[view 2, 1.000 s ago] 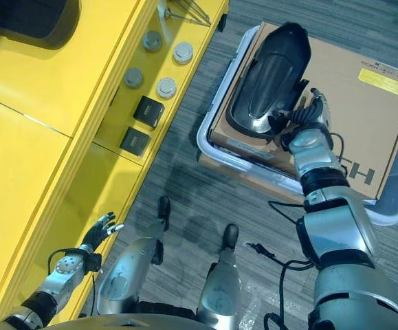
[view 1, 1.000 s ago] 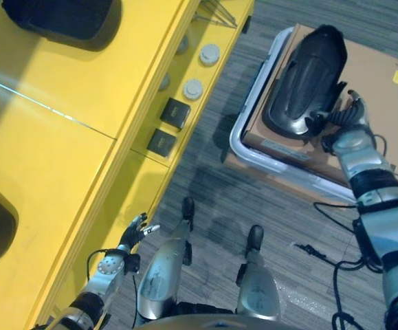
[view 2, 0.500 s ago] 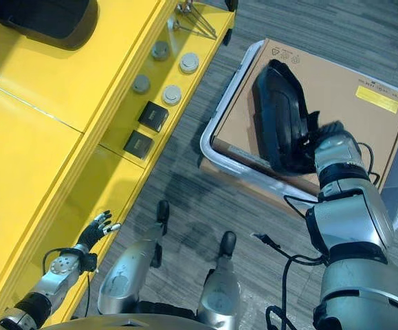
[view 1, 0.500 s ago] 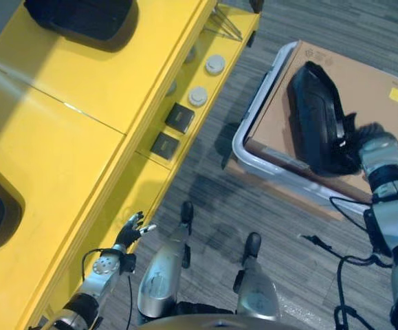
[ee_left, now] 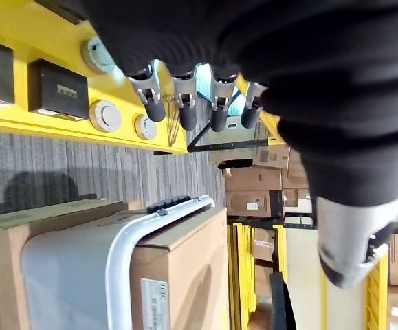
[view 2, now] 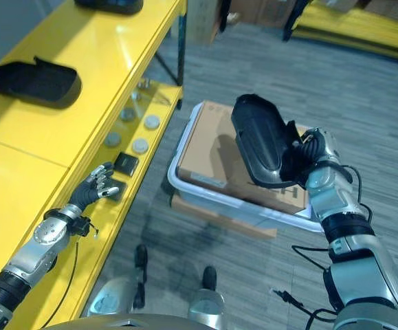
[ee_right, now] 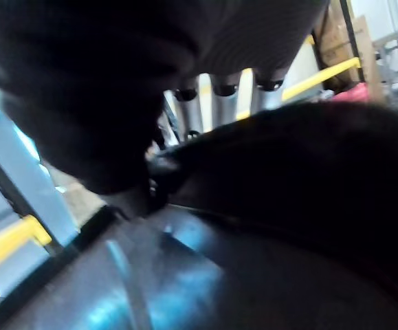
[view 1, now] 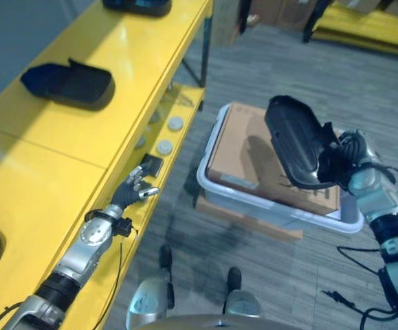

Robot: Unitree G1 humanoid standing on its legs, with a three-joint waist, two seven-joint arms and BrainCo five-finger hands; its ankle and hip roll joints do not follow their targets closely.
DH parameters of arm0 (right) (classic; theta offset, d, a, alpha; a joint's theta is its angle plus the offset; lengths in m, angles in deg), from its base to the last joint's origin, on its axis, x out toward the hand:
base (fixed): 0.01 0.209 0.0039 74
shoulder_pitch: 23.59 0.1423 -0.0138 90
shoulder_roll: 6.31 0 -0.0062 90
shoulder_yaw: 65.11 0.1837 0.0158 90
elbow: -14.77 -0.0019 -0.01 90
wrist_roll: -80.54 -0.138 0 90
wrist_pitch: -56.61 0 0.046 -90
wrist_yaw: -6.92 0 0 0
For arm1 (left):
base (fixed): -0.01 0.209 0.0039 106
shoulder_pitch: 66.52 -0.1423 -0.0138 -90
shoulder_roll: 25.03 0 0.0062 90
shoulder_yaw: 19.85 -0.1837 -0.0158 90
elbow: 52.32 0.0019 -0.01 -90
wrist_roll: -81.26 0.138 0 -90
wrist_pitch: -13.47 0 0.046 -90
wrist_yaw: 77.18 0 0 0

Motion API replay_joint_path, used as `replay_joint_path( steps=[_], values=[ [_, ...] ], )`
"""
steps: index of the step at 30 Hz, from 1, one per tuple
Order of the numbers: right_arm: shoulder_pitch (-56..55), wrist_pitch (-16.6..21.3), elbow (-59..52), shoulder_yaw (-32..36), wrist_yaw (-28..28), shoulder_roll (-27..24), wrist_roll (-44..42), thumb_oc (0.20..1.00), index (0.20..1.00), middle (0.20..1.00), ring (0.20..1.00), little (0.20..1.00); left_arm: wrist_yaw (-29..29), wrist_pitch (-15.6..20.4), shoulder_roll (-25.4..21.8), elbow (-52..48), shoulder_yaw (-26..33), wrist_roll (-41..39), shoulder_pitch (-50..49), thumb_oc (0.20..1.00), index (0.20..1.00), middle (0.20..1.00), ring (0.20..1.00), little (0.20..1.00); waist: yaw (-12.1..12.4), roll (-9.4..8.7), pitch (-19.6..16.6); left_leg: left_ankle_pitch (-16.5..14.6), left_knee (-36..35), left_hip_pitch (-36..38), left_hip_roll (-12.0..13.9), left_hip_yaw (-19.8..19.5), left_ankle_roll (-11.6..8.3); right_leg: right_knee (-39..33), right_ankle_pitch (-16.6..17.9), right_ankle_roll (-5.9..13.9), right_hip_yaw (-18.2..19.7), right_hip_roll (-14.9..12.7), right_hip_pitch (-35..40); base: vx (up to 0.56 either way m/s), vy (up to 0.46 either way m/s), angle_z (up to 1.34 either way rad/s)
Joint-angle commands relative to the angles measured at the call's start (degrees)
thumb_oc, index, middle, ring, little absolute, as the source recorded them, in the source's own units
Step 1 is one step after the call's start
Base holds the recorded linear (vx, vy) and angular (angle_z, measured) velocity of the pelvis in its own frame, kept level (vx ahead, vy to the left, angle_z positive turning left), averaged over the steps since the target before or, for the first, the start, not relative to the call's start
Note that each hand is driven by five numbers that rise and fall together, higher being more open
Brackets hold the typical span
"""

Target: Move parts from the plastic box to the shelf.

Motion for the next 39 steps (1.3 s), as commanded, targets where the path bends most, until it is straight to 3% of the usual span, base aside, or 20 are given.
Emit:
replay_joint_path(
  steps=[1, 3, 4, 5, 9, 14, 23, 29, 33, 39],
  values=[
    [2.6, 3.5, -1.5, -1.4, -5.1, -4.4, 5.7, 0.200, 0.200, 0.200, 0.200, 0.200, -3.5, -3.7, 3.1, 0.2, -0.9, -4.5, 3.4, 1.000, 1.000, 1.000, 1.000, 1.000, 1.2, -0.20, -3.7, -7.6, -0.1, 6.5, 1.2, 0.5, -0.68, 0.0, 2.1, -2.22, -1.9, 1.8, -2.3, 0.01, -0.048, -0.07],
    [1.8, 5.5, -5.1, -1.2, -7.8, -4.3, 10.1, 0.200, 0.200, 0.200, 0.200, 0.200, -6.3, -9.4, 5.0, -0.9, -1.4, -10.4, 5.8, 1.000, 1.000, 1.000, 1.000, 1.000, 0.1, -0.67, -5.3, -8.0, -0.1, 7.4, 1.5, 1.0, -0.59, 0.0, 1.8, -2.11, -1.1, 2.2, -1.7, -0.01, -0.050, -0.10],
    [1.8, 5.5, -5.5, -1.1, -7.8, -4.4, 10.4, 0.200, 0.200, 0.200, 0.200, 0.200, -6.3, -9.8, 5.2, -1.0, -1.5, -10.6, 6.0, 1.000, 1.000, 1.000, 1.000, 1.000, 0.0, -0.70, -5.4, -8.0, -0.1, 7.5, 1.5, 1.0, -0.58, 0.0, 1.8, -2.10, -1.0, 2.2, -1.6, -0.02, -0.034, -0.15],
    [1.8, 6.2, -6.8, -1.0, -8.1, -4.5, 11.0, 0.200, 0.200, 0.200, 0.200, 0.200, -7.1, -12.6, 6.1, -1.2, -2.0, -12.5, 7.0, 1.000, 1.000, 1.000, 1.000, 1.000, -0.3, -0.85, -5.9, -8.2, -0.1, 7.7, 1.5, 1.2, -0.54, 0.0, 1.7, -2.07, -0.7, 2.4, -1.4, -0.02, -0.028, -0.19],
    [2.6, 9.7, -11.7, -2.1, -12.6, -4.3, 15.7, 0.200, 0.200, 0.200, 0.200, 0.200, -4.6, -21.0, 10.5, 0.4, -3.5, -23.0, 11.1, 1.000, 1.000, 1.000, 1.000, 1.000, -2.2, -1.40, -7.7, -9.0, -0.1, 9.3, 1.5, 2.2, -0.18, 0.0, 1.2, -2.05, 0.5, 2.9, -0.4, -0.03, -0.020, -0.11],
    [3.9, 11.9, -17.9, -1.8, -16.0, -4.2, 17.5, 0.200, 0.200, 0.200, 0.200, 0.200, -2.4, -24.4, 15.1, 2.7, -4.0, -26.6, 14.5, 1.000, 1.000, 1.000, 1.000, 1.000, -4.1, -1.73, -9.1, -9.8, -0.1, 10.4, 1.6, 3.3, 0.06, 0.0, 0.6, -1.95, 1.8, 3.4, 0.4, -0.03, -0.004, -0.12],
    [5.3, 13.5, -23.5, -0.7, -20.0, -2.2, 17.0, 0.200, 0.200, 0.200, 0.200, 0.200, -2.2, -22.8, 17.9, 3.2, -3.8, -27.0, 20.2, 1.000, 1.000, 1.000, 1.000, 1.000, -5.6, -1.69, -9.9, -10.8, -0.1, 11.4, 1.5, 4.1, 0.29, 0.0, 0.0, -1.68, 2.9, 3.7, 0.8, -0.02, 0.003, -0.03],
    [5.7, 13.7, -25.3, -1.1, -19.1, -0.5, 16.1, 0.200, 0.200, 0.200, 0.200, 0.200, -4.0, -20.5, 18.2, 0.6, -4.0, -30.8, 22.4, 1.000, 1.000, 1.000, 1.000, 1.000, -5.8, -1.55, -10.0, -11.1, -0.1, 11.7, 1.4, 4.1, 0.33, 0.0, -0.1, -1.56, 3.1, 3.6, 1.0, -0.01, 0.000, -0.03],
    [7.1, 14.6, -24.2, -3.3, -19.6, 2.0, 15.4, 0.200, 0.200, 0.200, 0.200, 0.200, -3.9, -17.7, 18.5, -2.9, -5.1, -27.4, 23.5, 1.000, 1.000, 1.000, 1.000, 1.000, -5.6, -1.39, -9.9, -11.2, -0.1, 11.7, 1.4, 3.9, 0.35, 0.0, 0.0, -1.63, 3.2, 3.7, 0.9, 0.00, 0.000, 0.00],
    [9.9, 15.1, -23.5, -6.2, -20.1, 5.1, 13.7, 0.200, 0.200, 0.200, 0.200, 0.200, -3.4, -17.7, 18.8, -3.9, -6.9, -26.2, 25.1, 1.000, 1.000, 1.000, 1.000, 1.000, -5.3, -1.34, -10.0, -11.3, -0.1, 11.7, 1.4, 3.7, 0.43, 0.0, 0.1, -1.65, 3.5, 3.7, 0.9, 0.00, 0.000, 0.00]
  ],
)
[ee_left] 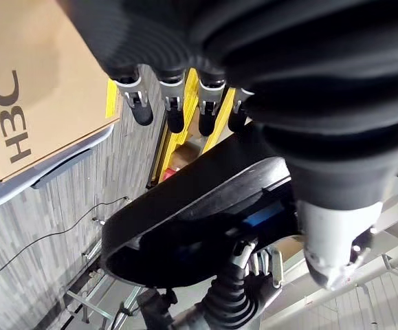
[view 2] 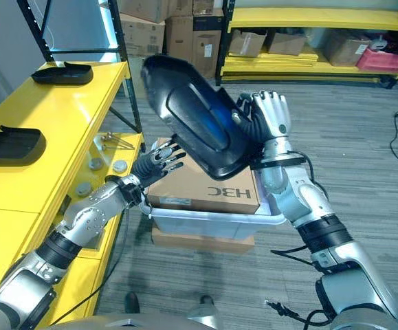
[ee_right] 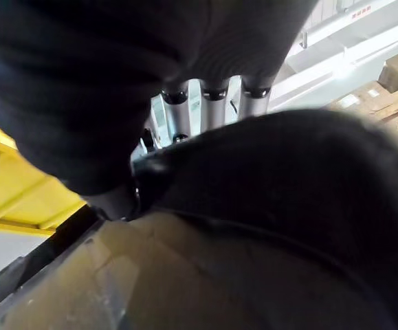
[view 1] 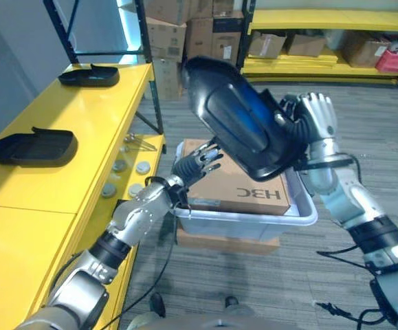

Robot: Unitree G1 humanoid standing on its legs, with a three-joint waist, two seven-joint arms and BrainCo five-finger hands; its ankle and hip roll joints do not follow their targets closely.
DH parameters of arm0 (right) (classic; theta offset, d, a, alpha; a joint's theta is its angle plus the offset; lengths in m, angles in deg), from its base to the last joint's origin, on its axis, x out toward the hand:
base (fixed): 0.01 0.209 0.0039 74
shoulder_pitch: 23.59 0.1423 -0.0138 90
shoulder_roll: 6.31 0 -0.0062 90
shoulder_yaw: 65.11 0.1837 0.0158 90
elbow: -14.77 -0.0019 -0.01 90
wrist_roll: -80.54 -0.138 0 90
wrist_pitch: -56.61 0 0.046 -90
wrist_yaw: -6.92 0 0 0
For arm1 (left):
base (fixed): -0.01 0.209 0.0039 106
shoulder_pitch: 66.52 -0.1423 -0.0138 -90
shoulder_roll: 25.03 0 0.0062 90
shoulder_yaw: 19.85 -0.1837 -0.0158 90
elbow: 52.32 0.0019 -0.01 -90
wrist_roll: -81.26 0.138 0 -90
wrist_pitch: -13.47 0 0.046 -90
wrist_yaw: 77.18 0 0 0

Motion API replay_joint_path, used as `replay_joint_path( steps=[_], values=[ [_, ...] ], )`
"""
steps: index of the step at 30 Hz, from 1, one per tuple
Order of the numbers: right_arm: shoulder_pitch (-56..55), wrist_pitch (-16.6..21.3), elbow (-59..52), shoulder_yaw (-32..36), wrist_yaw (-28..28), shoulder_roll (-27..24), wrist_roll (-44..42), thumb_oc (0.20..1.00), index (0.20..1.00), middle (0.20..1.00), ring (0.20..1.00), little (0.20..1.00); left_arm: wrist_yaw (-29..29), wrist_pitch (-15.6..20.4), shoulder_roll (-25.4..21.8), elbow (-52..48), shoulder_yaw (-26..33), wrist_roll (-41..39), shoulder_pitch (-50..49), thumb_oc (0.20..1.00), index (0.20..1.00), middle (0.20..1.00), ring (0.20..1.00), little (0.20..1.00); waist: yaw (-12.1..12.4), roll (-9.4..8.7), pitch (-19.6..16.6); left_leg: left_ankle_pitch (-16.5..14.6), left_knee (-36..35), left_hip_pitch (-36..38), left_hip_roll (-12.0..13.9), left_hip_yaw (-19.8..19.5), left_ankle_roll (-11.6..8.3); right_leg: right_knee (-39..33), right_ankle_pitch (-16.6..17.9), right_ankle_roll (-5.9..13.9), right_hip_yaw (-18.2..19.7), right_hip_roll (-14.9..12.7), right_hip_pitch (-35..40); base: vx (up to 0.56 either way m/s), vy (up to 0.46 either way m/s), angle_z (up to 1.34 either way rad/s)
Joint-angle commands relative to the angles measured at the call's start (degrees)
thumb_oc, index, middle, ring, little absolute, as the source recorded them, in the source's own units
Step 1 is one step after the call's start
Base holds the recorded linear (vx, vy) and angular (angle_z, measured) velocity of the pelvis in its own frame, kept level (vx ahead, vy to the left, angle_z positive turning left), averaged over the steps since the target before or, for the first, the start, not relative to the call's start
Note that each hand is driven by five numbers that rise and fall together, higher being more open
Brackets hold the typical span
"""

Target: Move parts from the plastic box to the shelf.

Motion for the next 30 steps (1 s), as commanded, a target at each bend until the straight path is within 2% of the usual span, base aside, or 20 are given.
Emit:
replay_joint_path(
  steps=[1, 6, 10, 13, 14, 16, 18, 23, 25, 26, 30],
  values=[
    [9.5, 2.3, 0.0, -1.0, -4.5, 2.2, -3.4, 0.200, 0.200, 0.200, 0.200, 0.200, -0.4, 3.7, 2.1, 1.0, -2.3, 4.2, 5.9, 1.000, 1.000, 1.000, 1.000, 1.000, 2.2, -1.51, -2.3, -10.2, -0.1, 7.6, -0.6, -0.3, 0.77, 0.0, 0.2, -1.28, -1.1, 2.2, -1.0, 0.00, 0.000, 0.00],
    [10.0, 2.2, -2.1, -1.2, -5.4, 4.5, -6.0, 0.200, 0.200, 0.200, 0.200, 0.200, 3.9, 4.2, 1.8, 2.0, -3.2, 11.2, 6.3, 1.000, 1.000, 1.000, 1.000, 1.000, 2.4, -1.34, -2.1, -10.2, -0.1, 7.5, -0.6, -0.6, 0.84, 0.0, 0.1, -1.34, -1.0, 2.3, -1.1, 0.00, 0.000, 0.00],
    [9.6, 2.6, -4.0, -1.0, -4.0, 5.9, -7.4, 0.200, 0.200, 0.200, 0.200, 0.200, 6.8, 6.5, 2.0, 4.6, -3.0, 14.0, 6.6, 1.000, 1.000, 1.000, 1.000, 1.000, 2.5, -1.42, -2.0, -10.3, -0.1, 7.6, -0.6, -0.7, 0.90, 0.0, 0.0, -1.38, -1.0, 2.4, -1.0, 0.00, 0.000, 0.00],
    [6.2, 3.6, -6.9, -1.0, -2.0, 8.6, -10.2, 0.200, 0.200, 0.200, 0.200, 0.200, 12.6, 12.8, 3.2, 6.4, -1.0, 19.3, 7.0, 1.000, 1.000, 1.000, 1.000, 1.000, 2.2, -1.56, -1.8, -10.2, -0.1, 7.6, -0.5, -0.6, 0.95, 0.0, 0.0, -1.45, -0.8, 2.4, -1.2, 0.00, 0.000, 0.00],
    [3.7, 4.3, -8.1, -0.8, -1.4, 10.1, -11.5, 0.200, 0.200, 0.200, 0.200, 0.200, 15.7, 15.8, 3.7, 6.9, 0.0, 20.5, 7.3, 0.592, 0.592, 0.592, 0.592, 0.592, 1.9, -1.63, -1.7, -10.3, -0.1, 7.7, -0.4, -0.4, 0.94, 0.0, -0.1, -1.47, -0.6, 2.5, -1.2, -0.01, -0.014, -0.05],
    [1.0, 5.5, -9.0, -0.9, -1.1, 11.7, -11.9, 0.200, 0.200, 0.200, 0.200, 0.200, 17.4, 17.7, 4.2, 6.8, 1.3, 20.1, 7.4, 0.200, 0.200, 0.200, 0.200, 0.200, 1.7, -1.70, -1.6, -10.2, -0.1, 7.7, -0.3, -0.3, 0.94, 0.0, -0.1, -1.46, -0.6, 2.5, -1.3, -0.01, -0.017, -0.06],
    [-1.7, 6.6, -10.0, -1.3, -0.2, 13.8, -12.6, 0.200, 0.200, 0.200, 0.200, 0.200, 18.9, 19.8, 4.9, 6.4, 2.2, 21.2, 7.3, 0.200, 0.200, 0.200, 0.200, 0.200, 1.3, -1.80, -1.4, -10.2, -0.1, 7.7, -0.3, -0.1, 0.94, 0.0, 0.0, -1.46, -0.5, 2.5, -1.4, -0.01, -0.019, -0.06],
    [-4.8, 7.3, -11.8, -2.7, 1.5, 16.5, -13.3, 0.200, 0.200, 0.200, 0.200, 0.200, 17.8, 21.1, 5.6, 4.0, 2.5, 20.1, 6.8, 0.200, 0.200, 0.200, 0.200, 0.200, 0.9, -1.81, -0.9, -10.2, -0.1, 7.6, -0.2, 0.2, 0.92, 0.0, 0.1, -1.49, -0.4, 2.4, -1.6, -0.02, 0.000, -0.05],
    [-5.6, 7.8, -12.4, -3.6, 2.1, 17.9, -13.2, 0.200, 0.200, 0.200, 0.200, 0.200, 13.2, 19.0, 6.0, 3.1, 2.0, 16.3, 6.4, 0.200, 0.200, 0.200, 0.200, 0.200, 0.6, -1.60, -0.9, -10.3, -0.1, 7.7, -0.2, 0.6, 0.85, 0.0, 0.1, -1.46, -0.1, 2.4, -1.7, -0.01, 0.020, -0.10],
    [-5.6, 7.8, -12.5, -3.8, 2.2, 18.0, -13.3, 0.200, 0.200, 0.200, 0.200, 0.200, 12.2, 18.3, 6.0, 3.0, 1.8, 16.6, 6.3, 0.200, 0.200, 0.200, 0.200, 0.200, 0.6, -1.54, -0.9, -10.3, -0.1, 7.7, -0.1, 0.7, 0.85, 0.0, 0.1, -1.44, 0.0, 2.4, -1.7, 0.00, 0.013, -0.09],
    [-4.9, 8.5, -12.9, -4.8, 2.1, 18.7, -13.4, 0.200, 0.200, 0.200, 0.200, 0.200, 4.6, 11.2, 5.4, 4.1, -2.1, 20.3, 6.1, 0.200, 0.200, 0.200, 0.200, 0.200, 0.3, -1.08, -0.9, -10.3, -0.1, 7.9, -0.1, 1.2, 0.86, 0.0, 0.2, -1.29, 0.2, 2.4, -1.7, 0.00, 0.009, -0.04]
  ],
)
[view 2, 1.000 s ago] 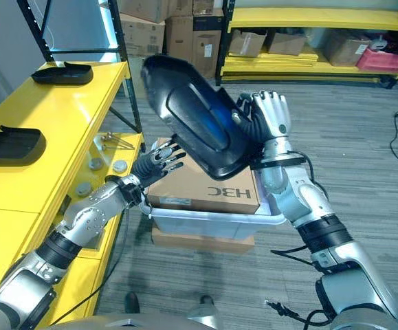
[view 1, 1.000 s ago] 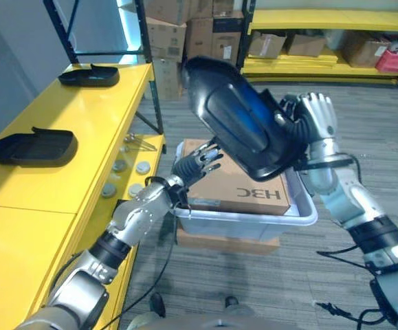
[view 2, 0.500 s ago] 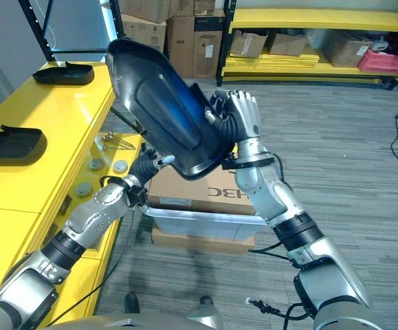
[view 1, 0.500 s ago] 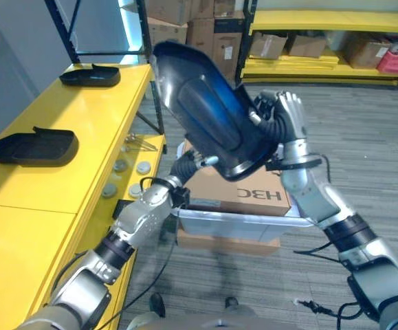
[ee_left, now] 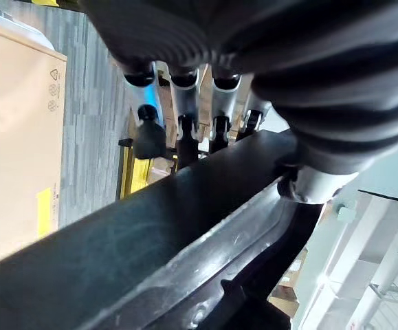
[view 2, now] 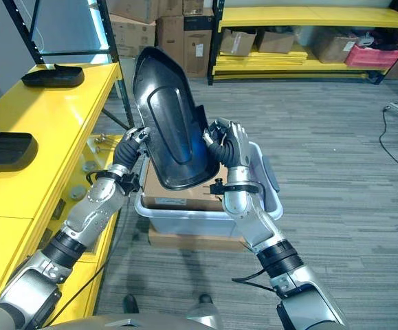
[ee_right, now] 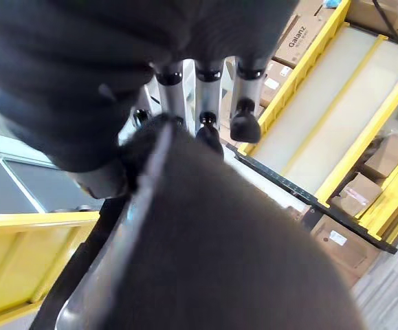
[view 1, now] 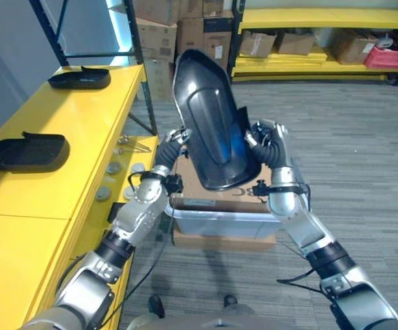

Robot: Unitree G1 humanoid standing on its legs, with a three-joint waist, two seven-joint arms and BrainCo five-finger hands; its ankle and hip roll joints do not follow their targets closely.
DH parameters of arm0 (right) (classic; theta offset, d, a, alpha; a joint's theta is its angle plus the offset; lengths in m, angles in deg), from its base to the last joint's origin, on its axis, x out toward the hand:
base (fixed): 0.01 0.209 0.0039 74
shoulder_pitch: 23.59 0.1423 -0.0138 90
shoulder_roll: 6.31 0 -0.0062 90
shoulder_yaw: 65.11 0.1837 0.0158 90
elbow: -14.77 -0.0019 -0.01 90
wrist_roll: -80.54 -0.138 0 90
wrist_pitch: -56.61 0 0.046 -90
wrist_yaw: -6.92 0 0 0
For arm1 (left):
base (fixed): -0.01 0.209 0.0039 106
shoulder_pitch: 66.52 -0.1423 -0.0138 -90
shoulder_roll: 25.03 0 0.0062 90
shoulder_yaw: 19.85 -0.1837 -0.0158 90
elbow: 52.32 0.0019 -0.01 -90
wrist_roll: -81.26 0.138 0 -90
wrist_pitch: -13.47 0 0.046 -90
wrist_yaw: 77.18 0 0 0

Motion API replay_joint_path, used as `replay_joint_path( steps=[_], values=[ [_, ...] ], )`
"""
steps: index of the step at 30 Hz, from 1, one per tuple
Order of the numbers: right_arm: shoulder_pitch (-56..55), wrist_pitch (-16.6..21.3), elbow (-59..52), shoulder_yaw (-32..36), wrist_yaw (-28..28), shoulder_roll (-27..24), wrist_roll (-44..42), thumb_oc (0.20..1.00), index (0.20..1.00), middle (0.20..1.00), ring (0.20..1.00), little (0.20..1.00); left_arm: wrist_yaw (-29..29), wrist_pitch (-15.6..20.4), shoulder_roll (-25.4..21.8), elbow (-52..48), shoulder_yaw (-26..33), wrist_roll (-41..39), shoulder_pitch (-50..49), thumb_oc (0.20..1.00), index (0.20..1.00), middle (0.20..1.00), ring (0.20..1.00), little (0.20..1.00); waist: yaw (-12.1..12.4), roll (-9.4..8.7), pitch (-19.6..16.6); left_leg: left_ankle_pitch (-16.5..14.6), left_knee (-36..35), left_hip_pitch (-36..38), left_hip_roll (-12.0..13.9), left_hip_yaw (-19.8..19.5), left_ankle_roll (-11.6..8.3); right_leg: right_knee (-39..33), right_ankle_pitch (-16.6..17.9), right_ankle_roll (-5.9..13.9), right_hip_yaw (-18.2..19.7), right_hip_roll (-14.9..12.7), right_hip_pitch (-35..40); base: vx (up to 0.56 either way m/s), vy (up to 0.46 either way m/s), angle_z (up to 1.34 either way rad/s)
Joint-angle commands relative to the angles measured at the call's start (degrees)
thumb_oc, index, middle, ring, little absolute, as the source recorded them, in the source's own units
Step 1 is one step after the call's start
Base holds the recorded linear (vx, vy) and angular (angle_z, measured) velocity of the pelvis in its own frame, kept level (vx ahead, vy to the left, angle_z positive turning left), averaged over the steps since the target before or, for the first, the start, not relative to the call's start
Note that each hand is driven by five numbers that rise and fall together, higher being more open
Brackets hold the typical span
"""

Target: Move parts from the plastic box to the shelf.

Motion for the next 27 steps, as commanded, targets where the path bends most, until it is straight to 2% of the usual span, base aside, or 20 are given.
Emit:
replay_joint_path(
  steps=[1, 2, 5, 9, 11, 15, 18, 21, 23, 24, 25, 27],
  values=[
    [5.3, 7.6, -7.2, -4.7, 2.9, 2.4, -0.3, 0.200, 0.200, 0.200, 0.200, 0.200, -12.3, -2.0, 2.8, 0.6, -5.2, 2.5, 6.4, 0.200, 0.200, 0.200, 0.200, 0.200, 0.8, -0.92, -0.9, -9.9, -0.1, 7.3, -0.5, -0.6, 1.15, 0.0, 0.3, -1.52, -1.4, 2.3, -0.8, 0.03, 0.034, -0.01],
    [5.9, 7.5, -7.2, -5.0, 3.2, 2.3, -0.3, 0.200, 0.200, 0.200, 0.200, 0.200, -14.3, -3.1, 2.3, 1.1, -6.1, 3.5, 6.6, 0.200, 0.200, 0.200, 0.200, 0.200, 0.8, -0.73, -1.0, -9.9, -0.1, 7.4, -0.6, -0.5, 1.22, 0.0, 0.3, -1.50, -1.2, 2.3, -0.8, 0.00, 0.000, 0.00],
    [6.9, 7.6, -7.0, -5.4, 3.5, 2.1, -1.0, 0.200, 0.200, 0.200, 0.200, 0.200, -16.2, -1.4, 1.1, 2.5, -7.2, 4.5, 7.1, 0.200, 0.200, 0.200, 0.200, 0.200, 0.7, -0.36, -1.1, -9.9, -0.1, 7.5, -0.6, -0.3, 1.21, 0.0, 0.3, -1.46, -0.9, 2.2, -0.8, 0.02, 0.022, -0.01],
    [7.3, 8.7, -6.6, -6.0, 4.8, 1.9, -2.4, 0.200, 0.200, 0.200, 0.200, 0.200, -15.3, 0.1, 0.0, 2.6, -7.6, 6.9, 7.6, 0.200, 0.200, 0.200, 0.200, 0.200, 0.6, -0.03, -1.4, -9.9, -0.1, 7.6, -0.7, -0.1, 1.23, 0.0, 0.3, -1.43, -0.6, 2.2, -0.7, 0.03, 0.022, 0.00],
    [7.0, 10.8, -6.4, -6.5, 6.5, 1.8, -4.3, 0.200, 0.200, 0.200, 0.200, 0.200, -11.4, 3.8, -1.2, 3.0, -7.6, 8.3, 7.8, 0.200, 0.200, 0.200, 0.200, 0.200, 0.8, -0.03, -1.3, -9.8, -0.1, 7.5, -0.8, -0.2, 1.16, 0.0, 0.3, -1.41, -0.8, 2.1, -0.8, 0.01, 0.003, -0.04],
    [4.0, 11.6, -8.9, -6.9, 9.4, 2.2, -8.4, 0.200, 0.200, 0.200, 0.200, 0.200, -4.2, 10.2, -2.7, 0.0, -4.0, 12.1, 4.8, 0.200, 0.200, 0.200, 0.200, 0.200, 2.0, -0.42, -1.1, -9.7, -0.1, 7.1, -0.8, -1.2, 1.19, 0.0, 0.1, -1.58, -1.5, 2.0, -0.7, 0.00, -0.002, -0.01],
    [2.1, 11.6, -10.3, -7.1, 10.0, 3.1, -9.3, 0.200, 0.200, 0.200, 0.200, 0.200, -1.3, 12.3, -3.2, -2.4, -2.6, 14.5, 3.5, 0.200, 0.200, 0.200, 0.200, 0.200, 2.5, -0.68, -0.8, -9.6, -0.1, 6.9, -0.8, -1.8, 1.19, 0.0, 0.1, -1.72, -2.0, 1.9, -0.7, -0.01, -0.009, 0.01],
    [0.2, 11.5, -11.5, -8.1, 9.7, 4.9, -9.7, 0.200, 0.200, 0.200, 0.200, 0.200, 4.5, 15.0, -3.9, -5.6, -1.8, 22.7, 2.8, 0.200, 0.200, 0.200, 0.200, 0.200, 3.2, -1.15, -0.3, -9.5, -0.1, 6.6, -0.9, -2.4, 1.21, 0.0, 0.0, -1.90, -2.8, 1.9, -0.6, -0.02, -0.032, 0.08],
    [-0.1, 11.8, -11.7, -8.6, 9.6, 5.3, -10.2, 0.200, 0.200, 0.200, 0.200, 0.200, 6.0, 15.4, -4.5, -6.7, -1.4, 25.0, 2.6, 0.200, 0.200, 0.200, 0.200, 0.200, 3.5, -1.28, -0.3, -9.5, -0.1, 6.5, -0.9, -2.7, 1.22, 0.0, -0.1, -1.92, -3.1, 1.9, -0.5, -0.01, -0.013, 0.07],
    [-0.4, 11.8, -12.4, -8.7, 9.4, 5.5, -11.3, 0.526, 0.526, 0.526, 0.526, 0.526, 7.8, 15.9, -5.2, -7.7, -1.2, 27.4, 2.5, 0.200, 0.200, 0.200, 0.200, 0.200, 3.7, -1.39, -0.3, -9.5, -0.1, 6.5, -0.9, -2.9, 1.17, 0.0, -0.1, -1.97, -3.3, 1.9, -0.4, -0.01, -0.012, 0.08],
    [-0.6, 11.6, -12.8, -8.8, 9.6, 5.6, -11.5, 1.000, 1.000, 1.000, 1.000, 1.000, 8.6, 15.8, -5.6, -8.3, -1.1, 29.0, 2.4, 0.200, 0.200, 0.200, 0.200, 0.200, 3.9, -1.46, -0.3, -9.5, -0.1, 6.4, -0.9, -3.1, 1.17, 0.0, -0.2, -1.98, -3.4, 1.8, -0.3, -0.01, -0.013, 0.10],
    [-0.8, 11.0, -13.4, -8.9, 9.9, 5.6, -11.9, 1.000, 1.000, 1.000, 1.000, 1.000, 10.4, 15.8, -6.4, -8.8, -1.2, 31.3, 2.4, 0.200, 0.200, 0.200, 0.200, 0.200, 4.0, -1.52, -0.3, -9.5, -0.1, 6.4, -0.9, -3.2, 1.15, 0.0, -0.3, -1.98, -3.6, 1.8, -0.3, -0.01, -0.005, 0.07]
  ],
)
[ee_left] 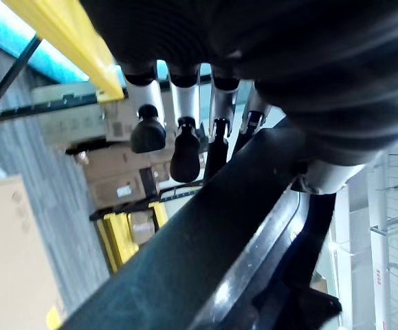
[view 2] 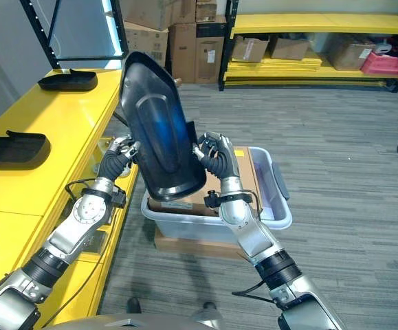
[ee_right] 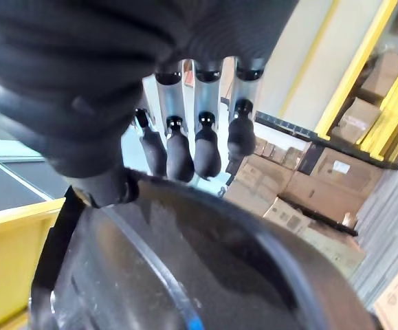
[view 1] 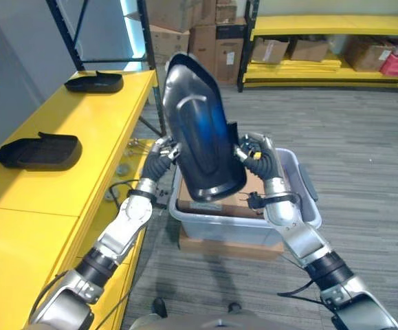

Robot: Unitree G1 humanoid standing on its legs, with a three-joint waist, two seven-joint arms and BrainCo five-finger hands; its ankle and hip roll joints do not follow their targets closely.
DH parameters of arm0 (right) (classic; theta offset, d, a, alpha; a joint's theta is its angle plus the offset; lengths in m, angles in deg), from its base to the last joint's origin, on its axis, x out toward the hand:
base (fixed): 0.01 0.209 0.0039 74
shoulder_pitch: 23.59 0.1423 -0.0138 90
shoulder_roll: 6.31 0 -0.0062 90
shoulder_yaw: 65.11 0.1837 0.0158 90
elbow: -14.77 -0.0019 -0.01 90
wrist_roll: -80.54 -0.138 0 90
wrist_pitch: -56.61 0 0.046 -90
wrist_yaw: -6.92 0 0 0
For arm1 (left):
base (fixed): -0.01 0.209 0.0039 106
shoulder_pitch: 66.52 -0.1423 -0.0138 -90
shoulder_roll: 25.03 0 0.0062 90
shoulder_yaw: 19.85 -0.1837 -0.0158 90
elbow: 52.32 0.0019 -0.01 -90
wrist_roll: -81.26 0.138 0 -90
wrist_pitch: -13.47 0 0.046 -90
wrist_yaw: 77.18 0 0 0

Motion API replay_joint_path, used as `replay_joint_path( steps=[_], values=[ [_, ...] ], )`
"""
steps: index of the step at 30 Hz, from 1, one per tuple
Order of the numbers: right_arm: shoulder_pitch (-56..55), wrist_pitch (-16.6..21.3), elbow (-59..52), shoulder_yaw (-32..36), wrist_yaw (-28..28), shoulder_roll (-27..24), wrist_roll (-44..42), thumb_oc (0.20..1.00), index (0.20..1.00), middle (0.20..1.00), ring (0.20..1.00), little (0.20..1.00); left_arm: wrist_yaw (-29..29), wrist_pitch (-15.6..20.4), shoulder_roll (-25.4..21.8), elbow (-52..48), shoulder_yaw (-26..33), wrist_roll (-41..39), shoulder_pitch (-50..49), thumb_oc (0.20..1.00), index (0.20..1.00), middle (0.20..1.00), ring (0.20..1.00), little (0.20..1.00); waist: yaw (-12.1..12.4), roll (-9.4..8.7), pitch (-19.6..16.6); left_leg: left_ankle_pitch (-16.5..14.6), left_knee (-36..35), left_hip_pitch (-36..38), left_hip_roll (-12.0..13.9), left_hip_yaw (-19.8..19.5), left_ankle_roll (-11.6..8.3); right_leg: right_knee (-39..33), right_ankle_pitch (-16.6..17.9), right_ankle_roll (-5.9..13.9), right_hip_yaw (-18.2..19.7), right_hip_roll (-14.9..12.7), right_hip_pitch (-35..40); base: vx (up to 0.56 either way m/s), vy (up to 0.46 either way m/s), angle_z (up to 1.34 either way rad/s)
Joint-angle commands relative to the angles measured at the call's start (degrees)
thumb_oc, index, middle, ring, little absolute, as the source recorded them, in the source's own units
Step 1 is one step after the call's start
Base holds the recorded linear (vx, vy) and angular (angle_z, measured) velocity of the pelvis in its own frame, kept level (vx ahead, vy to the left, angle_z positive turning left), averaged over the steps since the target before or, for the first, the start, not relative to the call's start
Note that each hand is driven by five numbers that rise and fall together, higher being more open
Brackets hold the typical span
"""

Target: Move parts from the plastic box to the shelf.

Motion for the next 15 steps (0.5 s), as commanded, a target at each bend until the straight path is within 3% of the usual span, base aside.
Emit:
replay_joint_path(
  steps=[1, 8, 12, 15],
  values=[
    [3.5, 6.5, -9.3, -5.5, 3.7, 4.7, -0.8, 1.000, 1.000, 1.000, 1.000, 1.000, 3.8, 7.8, 0.9, -2.8, -0.4, 6.8, 10.3, 0.200, 0.200, 0.200, 0.200, 0.200, 1.0, -2.70, 0.8, -9.3, -0.1, 6.2, -1.3, -2.2, 1.55, 0.0, -0.1, -1.56, -2.8, 1.3, -1.0, -0.01, -0.001, 0.04],
    [-0.2, 5.0, -10.3, -3.7, 3.5, 3.4, -4.2, 1.000, 1.000, 1.000, 1.000, 1.000, 8.5, 8.1, -1.8, -2.6, 0.6, 15.3, 8.1, 0.200, 0.200, 0.200, 0.200, 0.200, 0.8, -2.77, 0.5, -9.4, -0.1, 6.4, -1.3, -2.0, 1.59, 0.0, -0.2, -1.45, -2.6, 1.2, -0.9, 0.00, 0.000, 0.02],
    [-2.6, 6.3, -10.4, -2.4, 4.5, 3.1, -8.3, 1.000, 1.000, 1.000, 1.000, 1.000, 11.3, 7.9, -2.9, -2.6, 1.3, 19.1, 6.8, 0.200, 0.200, 0.200, 0.200, 0.200, 0.5, -2.80, 0.6, -9.4, -0.1, 6.3, -1.3, -1.8, 1.61, 0.0, -0.1, -1.39, -2.5, 1.2, -0.9, 0.00, -0.010, 0.00],
    [-7.6, 9.7, -12.1, 0.9, 6.9, 2.6, -12.6, 1.000, 1.000, 1.000, 1.000, 1.000, 15.3, 8.5, -4.6, -2.4, 3.3, 21.3, 3.7, 0.200, 0.200, 0.200, 0.200, 0.200, -0.1, -2.90, 0.8, -9.4, -0.1, 6.2, -1.2, -1.7, 1.66, 0.0, -0.1, -1.35, -2.2, 1.3, -1.0, -0.02, -0.054, -0.01]
  ],
)
